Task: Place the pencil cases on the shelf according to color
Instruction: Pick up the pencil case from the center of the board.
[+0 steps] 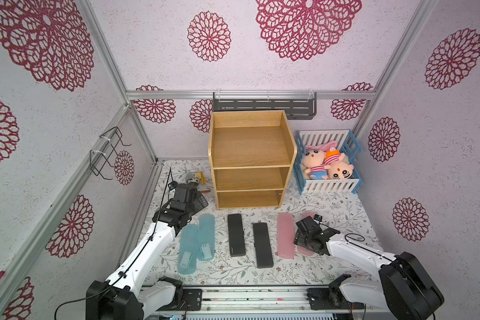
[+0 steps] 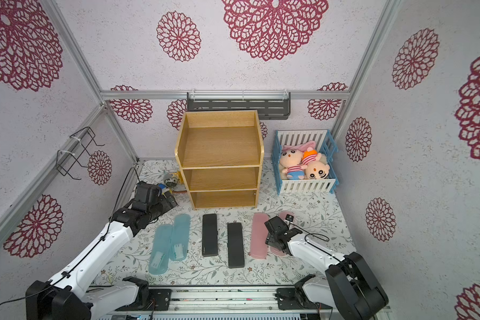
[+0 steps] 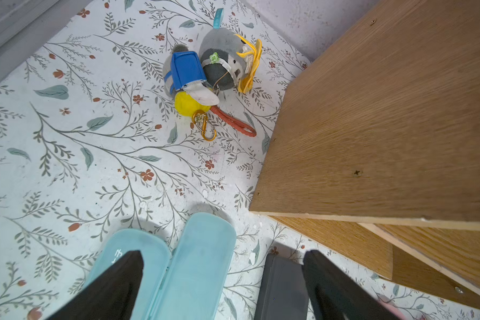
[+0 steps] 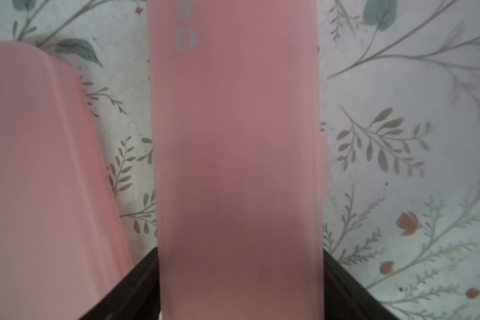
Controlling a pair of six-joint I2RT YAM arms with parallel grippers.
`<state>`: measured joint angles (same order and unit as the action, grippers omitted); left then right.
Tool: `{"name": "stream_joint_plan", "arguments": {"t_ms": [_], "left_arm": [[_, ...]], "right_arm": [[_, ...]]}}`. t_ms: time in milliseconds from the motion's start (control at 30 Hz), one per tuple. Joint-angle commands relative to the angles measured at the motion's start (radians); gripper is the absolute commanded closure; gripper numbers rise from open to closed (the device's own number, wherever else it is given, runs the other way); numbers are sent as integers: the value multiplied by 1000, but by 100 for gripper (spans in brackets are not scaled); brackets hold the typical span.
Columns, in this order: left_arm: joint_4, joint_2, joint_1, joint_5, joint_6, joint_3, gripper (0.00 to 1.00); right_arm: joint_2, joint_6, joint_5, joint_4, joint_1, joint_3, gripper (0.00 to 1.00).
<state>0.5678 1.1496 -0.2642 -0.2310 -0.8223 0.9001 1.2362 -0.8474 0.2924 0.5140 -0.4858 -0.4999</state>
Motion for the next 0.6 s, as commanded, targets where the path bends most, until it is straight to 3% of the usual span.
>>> {"name": "stream_joint_plan", "arguments": {"t_ms": [0, 367, 567], "left_arm": [[27, -24, -11, -18, -5, -2, 3], [65, -47, -73, -85, -24, 36, 3], [75, -31, -105, -91, -35, 61, 3]], "right_arm": [[9, -17, -73, -19, -16, 19, 25], [-266, 8, -71, 161, -30, -84, 28], [-366, 81, -155, 195, -34, -160, 30]]}}
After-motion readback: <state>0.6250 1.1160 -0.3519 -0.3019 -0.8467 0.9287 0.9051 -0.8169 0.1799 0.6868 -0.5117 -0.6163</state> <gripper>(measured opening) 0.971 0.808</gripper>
